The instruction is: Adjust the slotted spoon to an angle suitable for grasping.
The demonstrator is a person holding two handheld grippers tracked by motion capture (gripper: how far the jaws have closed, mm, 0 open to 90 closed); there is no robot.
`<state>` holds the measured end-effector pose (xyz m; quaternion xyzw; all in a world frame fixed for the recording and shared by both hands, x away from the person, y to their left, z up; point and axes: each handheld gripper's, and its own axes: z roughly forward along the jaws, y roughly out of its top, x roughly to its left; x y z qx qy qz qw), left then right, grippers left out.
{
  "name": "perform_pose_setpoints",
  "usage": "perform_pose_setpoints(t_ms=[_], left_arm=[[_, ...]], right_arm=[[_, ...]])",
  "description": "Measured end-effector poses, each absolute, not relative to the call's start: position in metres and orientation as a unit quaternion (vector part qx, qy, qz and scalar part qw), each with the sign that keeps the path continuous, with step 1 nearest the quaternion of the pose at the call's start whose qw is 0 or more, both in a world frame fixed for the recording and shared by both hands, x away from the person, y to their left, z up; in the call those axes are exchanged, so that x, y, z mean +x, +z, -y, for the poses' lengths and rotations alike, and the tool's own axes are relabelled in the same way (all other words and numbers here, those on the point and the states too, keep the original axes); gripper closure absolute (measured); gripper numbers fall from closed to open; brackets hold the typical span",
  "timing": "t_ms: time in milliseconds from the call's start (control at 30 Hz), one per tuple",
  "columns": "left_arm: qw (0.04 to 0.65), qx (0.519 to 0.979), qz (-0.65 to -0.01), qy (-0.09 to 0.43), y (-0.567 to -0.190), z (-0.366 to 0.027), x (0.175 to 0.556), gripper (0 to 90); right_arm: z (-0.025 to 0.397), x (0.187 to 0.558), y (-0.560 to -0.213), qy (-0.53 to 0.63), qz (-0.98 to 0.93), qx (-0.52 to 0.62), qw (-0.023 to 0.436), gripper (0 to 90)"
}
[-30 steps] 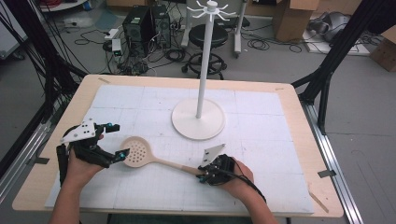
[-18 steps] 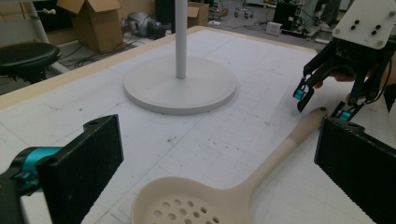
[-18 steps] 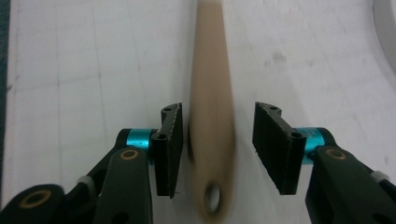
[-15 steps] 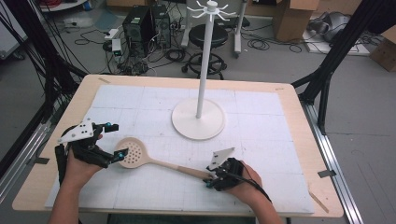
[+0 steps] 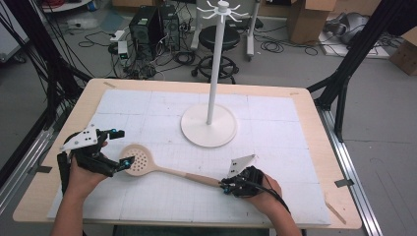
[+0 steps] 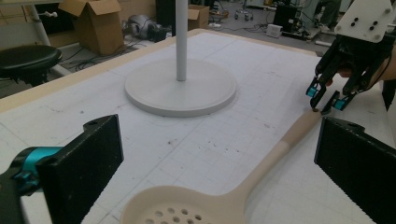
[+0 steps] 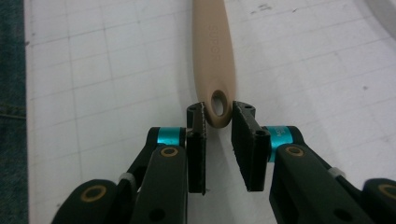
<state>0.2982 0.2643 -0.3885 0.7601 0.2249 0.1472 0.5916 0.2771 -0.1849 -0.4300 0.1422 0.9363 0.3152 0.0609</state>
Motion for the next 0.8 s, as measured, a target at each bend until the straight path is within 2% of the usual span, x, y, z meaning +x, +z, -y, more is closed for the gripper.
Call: perform_pose_setpoints(t_ms=[200, 667, 800], left_arm=[[0.59, 0.762, -0.225, 0.146, -0.389, -0.262, 0.298, 1.8], [0.591, 0.761, -0.224, 0.148, -0.387, -0.263, 0.298, 1.8], [0.591, 0.761, -0.223, 0.148, -0.387, -0.263, 0.297, 1.7]], right_arm=[[0.172, 0.282, -0.429, 0.311, -0.936, 0.129, 0.105, 75.7], [0.146, 0.298, -0.434, 0.33, -0.922, 0.152, 0.135, 75.7], [0.141, 0.308, -0.436, 0.334, -0.918, 0.166, 0.133, 72.0]])
